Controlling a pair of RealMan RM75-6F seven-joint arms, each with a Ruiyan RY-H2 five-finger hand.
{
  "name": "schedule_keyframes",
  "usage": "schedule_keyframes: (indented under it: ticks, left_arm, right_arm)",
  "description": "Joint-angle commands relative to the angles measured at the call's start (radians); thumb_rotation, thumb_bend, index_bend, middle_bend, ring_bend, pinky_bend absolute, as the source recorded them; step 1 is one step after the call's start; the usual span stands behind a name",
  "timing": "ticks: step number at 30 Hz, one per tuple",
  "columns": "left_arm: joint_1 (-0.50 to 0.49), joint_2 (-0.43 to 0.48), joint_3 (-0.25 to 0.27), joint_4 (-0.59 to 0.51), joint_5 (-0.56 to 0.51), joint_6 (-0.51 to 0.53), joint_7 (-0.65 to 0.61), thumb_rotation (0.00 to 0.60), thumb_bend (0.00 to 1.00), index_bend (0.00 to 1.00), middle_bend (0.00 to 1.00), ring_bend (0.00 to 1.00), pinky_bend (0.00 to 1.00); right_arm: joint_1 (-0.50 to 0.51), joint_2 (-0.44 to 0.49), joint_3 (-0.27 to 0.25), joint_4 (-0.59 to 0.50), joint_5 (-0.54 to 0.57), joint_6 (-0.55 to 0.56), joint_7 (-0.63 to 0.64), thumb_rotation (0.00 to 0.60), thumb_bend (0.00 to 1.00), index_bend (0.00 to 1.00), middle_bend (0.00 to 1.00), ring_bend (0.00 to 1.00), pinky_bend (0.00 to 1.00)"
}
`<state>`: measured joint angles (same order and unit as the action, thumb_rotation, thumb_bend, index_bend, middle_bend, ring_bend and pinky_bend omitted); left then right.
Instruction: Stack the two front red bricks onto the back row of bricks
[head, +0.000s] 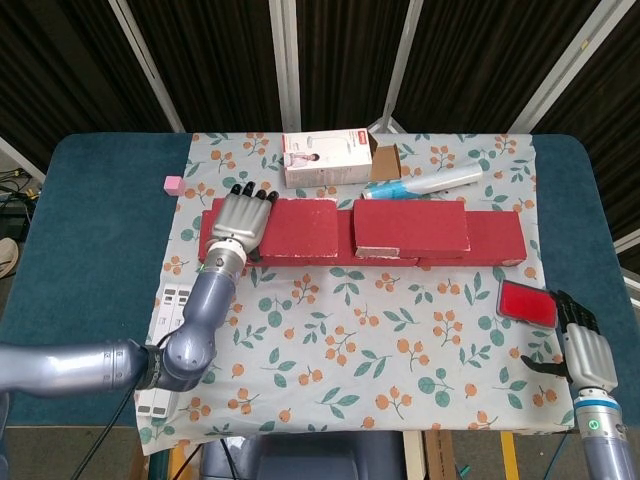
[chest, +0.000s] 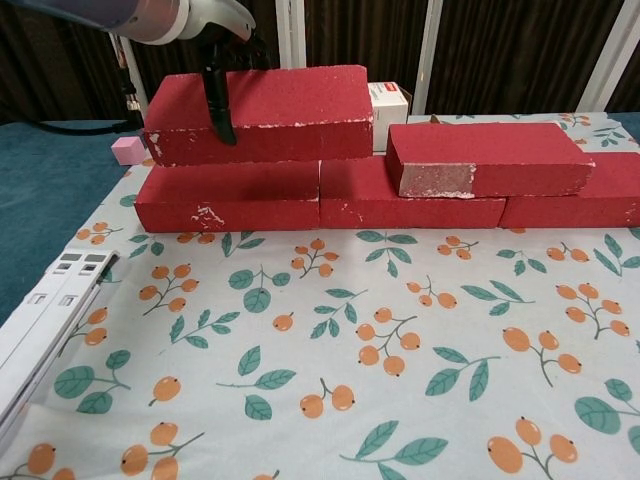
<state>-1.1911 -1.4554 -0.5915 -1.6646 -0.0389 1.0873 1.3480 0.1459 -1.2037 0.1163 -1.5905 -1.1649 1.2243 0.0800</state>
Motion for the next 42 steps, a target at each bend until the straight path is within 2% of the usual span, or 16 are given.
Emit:
schedule_keyframes:
  ticks: [1,7,11,15,19,29,42]
  left_arm:
    - [-0.061,0.024,0.033,0.119,-0.109,-0.114,0.047,0.6,0.01,0.34,0.41,0.05,0.08]
    - [-0.117,0.042,0.085,0.245,-0.236,-0.233,0.085,0.6,0.02,0.34,0.41,0.05,0.06]
    - [-0.141,0.046,0.117,0.304,-0.262,-0.318,0.083,0.6,0.02,0.34,0.41,0.04,0.05]
    - [-0.161,0.047,0.149,0.338,-0.281,-0.355,0.067,0.6,0.02,0.34,0.41,0.04,0.05]
    - [-0.183,0.037,0.185,0.36,-0.28,-0.352,0.047,0.6,0.02,0.34,0.4,0.04,0.05]
    - [-0.231,0.013,0.21,0.36,-0.337,-0.312,0.011,0.6,0.02,0.33,0.4,0.04,0.05]
    - [-0.266,-0.04,0.249,0.401,-0.333,-0.287,-0.007,0.6,0.02,0.34,0.4,0.04,0.05]
  right_arm:
    - [0.002,-0.004,0.007,0.004,0.012,-0.004,-0.007,0.6,0.15,0.0,0.0,0.0,0.0]
    - [0.002,-0.007,0.011,0.003,0.017,-0.006,-0.013,0.6,0.15,0.0,0.0,0.0,0.0]
    - [0.004,-0.013,0.012,0.004,0.019,-0.007,-0.023,0.6,0.15,0.0,0.0,0.0,0.0]
    - [0.006,-0.016,0.011,0.003,0.021,-0.011,-0.031,0.6,0.15,0.0,0.0,0.0,0.0]
    - [0.006,-0.018,0.012,0.002,0.022,-0.012,-0.037,0.6,0.15,0.0,0.0,0.0,0.0]
    - [0.003,-0.015,0.013,0.001,0.018,-0.009,-0.03,0.6,0.15,0.0,0.0,0.0,0.0]
    - [0.002,-0.008,0.016,0.008,0.014,-0.02,-0.004,0.6,0.15,0.0,0.0,0.0,0.0]
